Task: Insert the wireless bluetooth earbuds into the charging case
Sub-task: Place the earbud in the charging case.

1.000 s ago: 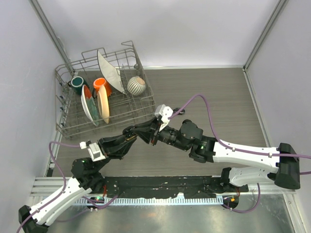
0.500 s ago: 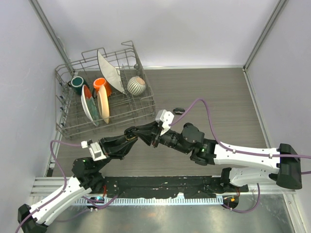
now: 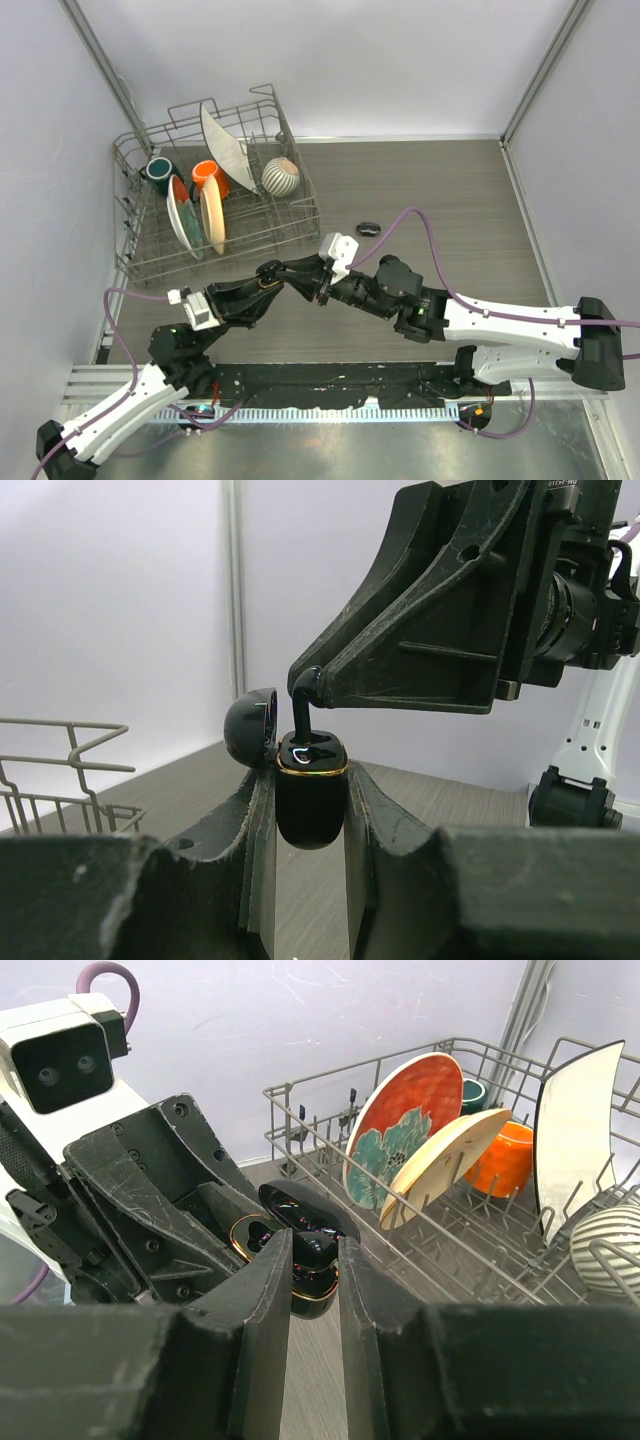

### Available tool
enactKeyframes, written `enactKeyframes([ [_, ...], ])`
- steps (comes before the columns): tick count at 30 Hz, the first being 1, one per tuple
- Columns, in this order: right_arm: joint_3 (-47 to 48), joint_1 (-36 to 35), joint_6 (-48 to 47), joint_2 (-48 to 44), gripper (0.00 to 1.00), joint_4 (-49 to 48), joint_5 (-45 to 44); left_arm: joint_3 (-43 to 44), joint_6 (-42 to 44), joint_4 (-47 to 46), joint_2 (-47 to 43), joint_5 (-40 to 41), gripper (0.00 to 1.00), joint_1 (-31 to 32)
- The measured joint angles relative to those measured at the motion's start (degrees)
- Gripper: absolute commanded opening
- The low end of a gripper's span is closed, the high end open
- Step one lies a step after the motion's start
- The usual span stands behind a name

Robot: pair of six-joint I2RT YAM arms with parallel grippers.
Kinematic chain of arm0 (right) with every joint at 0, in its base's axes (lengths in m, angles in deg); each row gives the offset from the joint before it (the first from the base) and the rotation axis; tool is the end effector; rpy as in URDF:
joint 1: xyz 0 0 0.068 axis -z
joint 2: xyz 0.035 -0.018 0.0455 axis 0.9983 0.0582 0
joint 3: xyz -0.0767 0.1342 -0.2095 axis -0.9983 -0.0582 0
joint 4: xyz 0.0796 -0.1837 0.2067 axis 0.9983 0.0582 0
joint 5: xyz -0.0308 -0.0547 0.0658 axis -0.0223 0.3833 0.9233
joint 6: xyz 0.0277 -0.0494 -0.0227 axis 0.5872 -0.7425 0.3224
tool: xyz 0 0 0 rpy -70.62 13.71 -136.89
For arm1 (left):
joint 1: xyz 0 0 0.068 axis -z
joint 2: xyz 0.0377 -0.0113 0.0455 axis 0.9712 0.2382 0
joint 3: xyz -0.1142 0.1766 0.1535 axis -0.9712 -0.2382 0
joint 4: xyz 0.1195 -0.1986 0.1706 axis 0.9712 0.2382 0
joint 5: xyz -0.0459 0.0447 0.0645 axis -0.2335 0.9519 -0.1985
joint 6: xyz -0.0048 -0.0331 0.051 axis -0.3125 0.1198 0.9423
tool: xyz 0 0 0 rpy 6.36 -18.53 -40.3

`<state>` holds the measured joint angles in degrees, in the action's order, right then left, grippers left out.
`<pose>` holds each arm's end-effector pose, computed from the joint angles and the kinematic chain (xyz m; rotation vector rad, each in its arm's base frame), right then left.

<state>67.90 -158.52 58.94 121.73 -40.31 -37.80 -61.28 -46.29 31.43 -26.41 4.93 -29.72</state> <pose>0.1004 0.2938 0.3304 -0.8468 1.2108 0.9151 0.0968 -0.1149 0.2443 0.4828 0.8960 -1.0113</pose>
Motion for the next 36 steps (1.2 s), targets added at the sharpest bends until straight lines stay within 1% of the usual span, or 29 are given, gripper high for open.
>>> enactKeyframes([
  [16, 2.8, -0.1, -0.9, 1.1, 0.01, 4.6, -0.5, 0.0, 0.1, 0.0, 0.9, 0.0, 0.00, 0.0],
  [27, 5.4, -2.8, -5.9, 2.0, 0.01, 8.8, -4.7, 0.0, 0.7, 0.1, 0.8, 0.0, 0.00, 0.0],
  [36, 7.7, -4.2, -7.9, 3.1, 0.01, 12.4, -8.0, 0.0, 0.7, 1.0, 0.3, 0.3, 0.00, 0.0],
])
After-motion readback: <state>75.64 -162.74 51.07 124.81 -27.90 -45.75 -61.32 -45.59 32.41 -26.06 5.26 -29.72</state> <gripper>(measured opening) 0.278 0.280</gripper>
